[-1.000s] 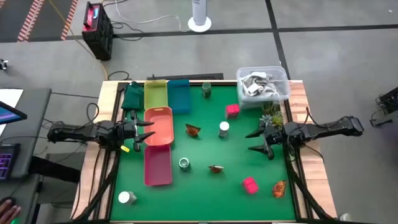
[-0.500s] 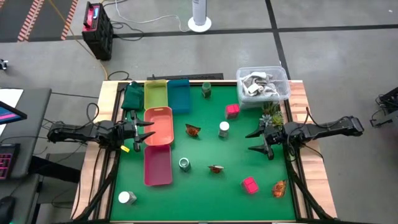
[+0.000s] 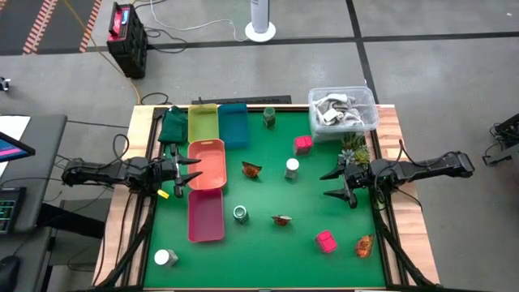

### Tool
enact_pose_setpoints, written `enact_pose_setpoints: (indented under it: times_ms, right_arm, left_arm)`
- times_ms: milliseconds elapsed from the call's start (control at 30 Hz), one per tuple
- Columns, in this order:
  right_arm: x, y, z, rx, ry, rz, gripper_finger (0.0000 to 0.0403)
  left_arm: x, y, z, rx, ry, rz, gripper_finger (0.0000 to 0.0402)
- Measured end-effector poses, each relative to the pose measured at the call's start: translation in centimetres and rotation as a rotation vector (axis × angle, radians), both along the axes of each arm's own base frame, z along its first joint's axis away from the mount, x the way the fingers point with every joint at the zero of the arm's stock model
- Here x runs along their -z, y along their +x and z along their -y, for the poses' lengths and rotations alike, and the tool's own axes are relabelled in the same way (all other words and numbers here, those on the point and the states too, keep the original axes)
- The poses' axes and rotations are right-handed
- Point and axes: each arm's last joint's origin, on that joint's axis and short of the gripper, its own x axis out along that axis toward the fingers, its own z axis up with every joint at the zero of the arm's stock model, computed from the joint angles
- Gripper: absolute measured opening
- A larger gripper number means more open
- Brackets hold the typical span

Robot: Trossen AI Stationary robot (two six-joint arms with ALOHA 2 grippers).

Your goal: Sort spices by type

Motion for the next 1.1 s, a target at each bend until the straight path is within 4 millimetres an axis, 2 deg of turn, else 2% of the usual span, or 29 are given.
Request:
enact_pose_setpoints:
  times_ms: [967, 1100]
  right_arm:
    - [0.0, 0.0, 0.0, 0.0, 0.0, 0.0, 0.0301]
    - [-0.06, 0.01, 0.03, 0.004, 0.001, 0.007, 0.0301]
  left_arm:
    - [-0.16, 0.01, 0.0, 0.0, -0.004, 0.019, 0.0181]
    - [-0.24, 0.0, 0.0, 0.0, -0.095, 0.048, 0.0181]
